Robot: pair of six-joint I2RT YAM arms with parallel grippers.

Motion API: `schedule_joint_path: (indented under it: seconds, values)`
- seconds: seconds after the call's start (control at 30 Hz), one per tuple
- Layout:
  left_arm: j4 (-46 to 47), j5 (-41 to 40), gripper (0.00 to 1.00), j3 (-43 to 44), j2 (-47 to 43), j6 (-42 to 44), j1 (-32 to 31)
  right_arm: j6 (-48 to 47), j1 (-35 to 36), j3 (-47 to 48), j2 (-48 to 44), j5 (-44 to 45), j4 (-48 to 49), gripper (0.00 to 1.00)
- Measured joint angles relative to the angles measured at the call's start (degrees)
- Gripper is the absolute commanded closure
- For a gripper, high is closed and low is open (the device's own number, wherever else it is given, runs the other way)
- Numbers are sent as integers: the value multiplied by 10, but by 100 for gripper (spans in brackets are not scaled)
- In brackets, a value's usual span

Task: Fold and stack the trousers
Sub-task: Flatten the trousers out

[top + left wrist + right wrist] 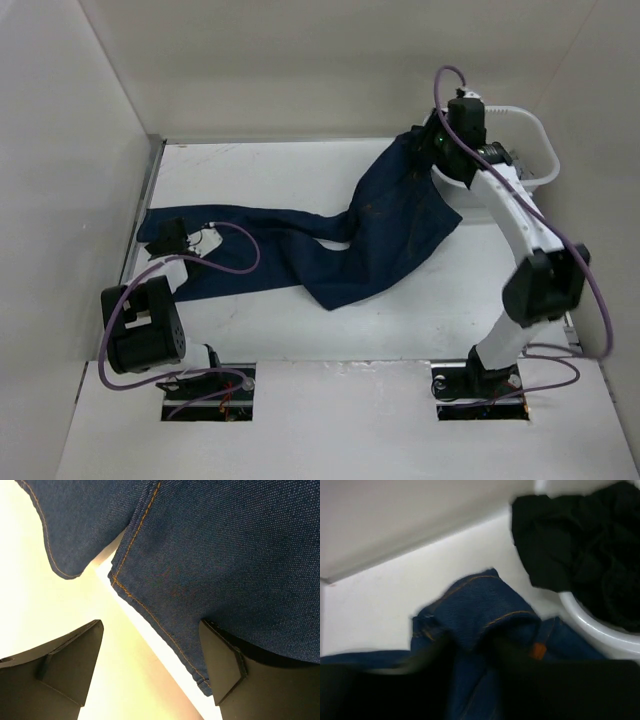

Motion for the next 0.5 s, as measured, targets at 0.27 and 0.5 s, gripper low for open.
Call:
schedule_joint_path:
  seconds: [0.27,0.5]
  values:
    - [-35,43,24,0,-78,55,90,-63,-15,-107,18,-6,-57,0]
    - [-109,88,26,2,-97,149,169,15,-19,-387,-263,57,-5,0]
